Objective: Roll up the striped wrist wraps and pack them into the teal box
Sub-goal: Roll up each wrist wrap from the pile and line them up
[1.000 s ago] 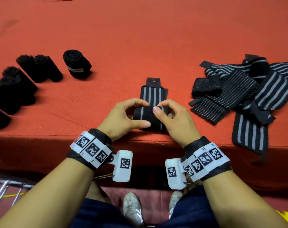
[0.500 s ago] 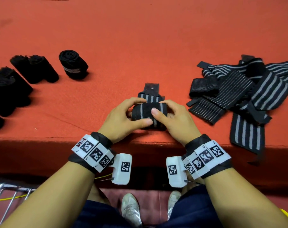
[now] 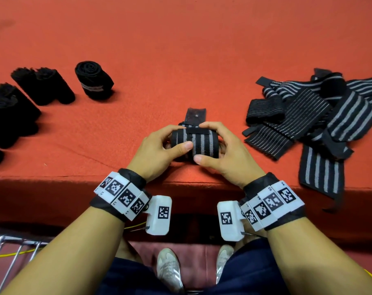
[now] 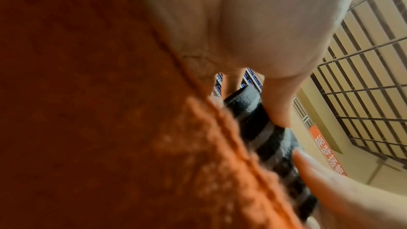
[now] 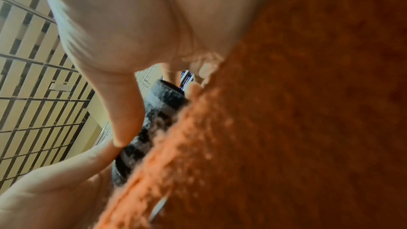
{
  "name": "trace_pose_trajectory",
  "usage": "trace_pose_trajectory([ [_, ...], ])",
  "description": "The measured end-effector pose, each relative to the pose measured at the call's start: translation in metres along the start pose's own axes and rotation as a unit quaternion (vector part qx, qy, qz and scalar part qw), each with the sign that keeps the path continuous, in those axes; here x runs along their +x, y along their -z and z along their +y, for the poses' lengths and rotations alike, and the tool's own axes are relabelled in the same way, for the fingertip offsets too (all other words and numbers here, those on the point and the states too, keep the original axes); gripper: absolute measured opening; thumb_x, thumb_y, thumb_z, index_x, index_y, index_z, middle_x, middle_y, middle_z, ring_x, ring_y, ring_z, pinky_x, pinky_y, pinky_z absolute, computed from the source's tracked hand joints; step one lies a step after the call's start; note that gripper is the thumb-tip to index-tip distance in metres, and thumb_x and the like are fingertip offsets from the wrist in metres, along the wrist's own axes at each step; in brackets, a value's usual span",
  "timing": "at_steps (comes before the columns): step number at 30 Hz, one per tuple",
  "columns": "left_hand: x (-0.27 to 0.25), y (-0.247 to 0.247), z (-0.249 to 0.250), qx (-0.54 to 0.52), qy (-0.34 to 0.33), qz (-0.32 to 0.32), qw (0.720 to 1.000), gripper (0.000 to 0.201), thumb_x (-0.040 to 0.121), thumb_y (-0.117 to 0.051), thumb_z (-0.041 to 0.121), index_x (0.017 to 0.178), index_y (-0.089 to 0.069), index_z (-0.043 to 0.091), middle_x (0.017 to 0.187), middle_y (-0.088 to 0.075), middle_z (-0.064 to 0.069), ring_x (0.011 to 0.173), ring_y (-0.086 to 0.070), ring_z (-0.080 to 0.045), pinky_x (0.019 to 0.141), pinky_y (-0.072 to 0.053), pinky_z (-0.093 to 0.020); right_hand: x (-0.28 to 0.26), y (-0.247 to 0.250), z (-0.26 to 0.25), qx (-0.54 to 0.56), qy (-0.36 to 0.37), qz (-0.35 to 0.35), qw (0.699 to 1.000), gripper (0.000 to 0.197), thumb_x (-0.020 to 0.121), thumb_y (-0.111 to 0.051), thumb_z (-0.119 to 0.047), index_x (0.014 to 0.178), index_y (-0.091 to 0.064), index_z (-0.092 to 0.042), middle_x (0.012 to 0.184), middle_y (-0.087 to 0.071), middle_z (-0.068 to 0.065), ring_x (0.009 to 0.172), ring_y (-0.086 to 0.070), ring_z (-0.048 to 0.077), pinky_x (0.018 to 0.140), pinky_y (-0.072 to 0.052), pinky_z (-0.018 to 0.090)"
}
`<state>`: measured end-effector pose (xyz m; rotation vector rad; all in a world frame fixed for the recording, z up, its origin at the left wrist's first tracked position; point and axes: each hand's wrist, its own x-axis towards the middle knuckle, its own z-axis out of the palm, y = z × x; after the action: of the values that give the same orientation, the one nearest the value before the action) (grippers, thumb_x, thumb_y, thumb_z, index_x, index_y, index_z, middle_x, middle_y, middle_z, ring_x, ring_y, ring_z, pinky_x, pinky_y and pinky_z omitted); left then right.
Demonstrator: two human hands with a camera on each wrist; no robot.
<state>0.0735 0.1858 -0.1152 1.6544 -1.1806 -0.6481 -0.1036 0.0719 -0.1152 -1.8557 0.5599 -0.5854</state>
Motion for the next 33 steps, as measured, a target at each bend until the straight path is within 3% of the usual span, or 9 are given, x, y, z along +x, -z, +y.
trace_pose_trajectory([
  [3, 0.0, -0.002, -0.001, -0.015, 0.009, 0.0, 1.0, 0.039, 0.079, -0.065, 0.061, 0.109, -0.067, 0.036, 0.093, -0.072, 0.016, 0.083, -0.067, -0.004, 0.071, -0.047, -0.028, -0.003, -0.003, 0.001, -0.042, 0.003, 0.003, 0.999, 0.071, 0.065, -0.082, -0.044, 0.128, -0.05, -0.041, 0.126, -0.056, -0.003, 0.117, -0.059, 0.013, 0.103, -0.049, 0.044],
  [6, -0.002, -0.004, -0.001, -0.017, 0.004, 0.003, 1.0, 0.035, 0.083, -0.061, 0.061, 0.107, -0.067, 0.036, 0.091, -0.071, 0.017, 0.08, -0.065, -0.002, 0.073, -0.048, -0.027, -0.007, -0.01, -0.006, -0.07, -0.003, 0.045, 0.997, 0.071, 0.066, -0.075, -0.055, 0.13, -0.05, -0.035, 0.126, -0.04, -0.005, 0.119, -0.048, 0.0, 0.106, -0.042, 0.026],
  [11, -0.008, -0.006, 0.005, 0.023, -0.018, -0.005, 1.0, 0.02, 0.093, -0.055, 0.052, 0.108, -0.062, 0.042, 0.099, -0.07, 0.026, 0.093, -0.064, 0.008, 0.08, -0.045, -0.01, -0.007, -0.017, -0.008, -0.047, -0.03, 0.063, 0.996, 0.075, 0.071, -0.057, -0.073, 0.131, -0.044, -0.031, 0.128, -0.037, -0.005, 0.129, -0.046, 0.022, 0.112, -0.039, 0.044],
  [17, -0.007, -0.002, 0.005, -0.027, -0.026, -0.029, 0.999, 0.04, 0.09, -0.057, 0.053, 0.119, -0.065, 0.027, 0.109, -0.072, 0.012, 0.103, -0.067, -0.007, 0.094, -0.052, -0.029, -0.004, -0.015, -0.006, -0.04, -0.037, 0.023, 0.998, 0.097, 0.072, -0.054, -0.077, 0.149, -0.016, -0.03, 0.148, -0.033, -0.002, 0.142, -0.034, 0.019, 0.118, -0.032, 0.046],
  [21, -0.007, -0.003, 0.005, -0.045, -0.034, -0.023, 0.998, 0.036, 0.09, -0.06, 0.046, 0.121, -0.06, 0.029, 0.107, -0.071, 0.017, 0.099, -0.067, -0.003, 0.088, -0.05, -0.021, -0.006, -0.021, -0.009, -0.042, -0.034, 0.064, 0.996, 0.106, 0.073, -0.048, -0.078, 0.154, -0.007, -0.024, 0.149, -0.03, -0.002, 0.143, -0.031, 0.02, 0.119, -0.029, 0.047],
  [24, -0.009, -0.004, 0.003, -0.049, -0.047, -0.018, 0.998, 0.043, 0.087, -0.065, 0.045, 0.125, -0.059, 0.026, 0.11, -0.072, 0.013, 0.102, -0.067, -0.005, 0.092, -0.052, -0.024, -0.004, -0.023, -0.008, -0.031, -0.032, 0.1, 0.994, 0.108, 0.073, -0.043, -0.083, 0.155, -0.009, -0.021, 0.148, -0.031, -0.001, 0.143, -0.031, 0.019, 0.12, -0.026, 0.045],
  [27, -0.013, -0.007, 0.002, 0.014, -0.066, -0.021, 0.997, 0.055, 0.083, -0.065, 0.052, 0.134, -0.051, 0.038, 0.12, -0.065, 0.027, 0.114, -0.061, 0.005, 0.101, -0.045, -0.018, -0.003, -0.023, -0.01, -0.008, -0.04, 0.122, 0.992, 0.118, 0.065, -0.035, -0.098, 0.153, -0.015, -0.023, 0.148, -0.033, 0.001, 0.141, -0.033, 0.015, 0.12, -0.026, 0.04],
  [29, -0.013, -0.009, 0.003, 0.062, -0.071, -0.019, 0.995, 0.064, 0.082, -0.06, 0.06, 0.14, -0.041, 0.043, 0.124, -0.053, 0.04, 0.116, -0.052, 0.018, 0.102, -0.037, -0.008, -0.002, -0.024, -0.012, 0.001, -0.046, 0.132, 0.99, 0.108, 0.07, -0.036, -0.09, 0.152, -0.017, -0.023, 0.149, -0.032, 0.002, 0.142, -0.031, 0.014, 0.121, -0.026, 0.041],
  [33, -0.014, -0.011, 0.004, 0.112, -0.034, -0.033, 0.993, 0.089, 0.083, -0.055, 0.064, 0.157, -0.026, 0.025, 0.135, -0.05, 0.018, 0.126, -0.05, 0.001, 0.103, -0.032, -0.01, 0.0, -0.027, -0.011, -0.001, -0.054, 0.155, 0.987, 0.099, 0.074, -0.034, -0.08, 0.153, -0.018, -0.022, 0.148, -0.03, 0.002, 0.143, -0.029, 0.014, 0.121, -0.025, 0.044],
])
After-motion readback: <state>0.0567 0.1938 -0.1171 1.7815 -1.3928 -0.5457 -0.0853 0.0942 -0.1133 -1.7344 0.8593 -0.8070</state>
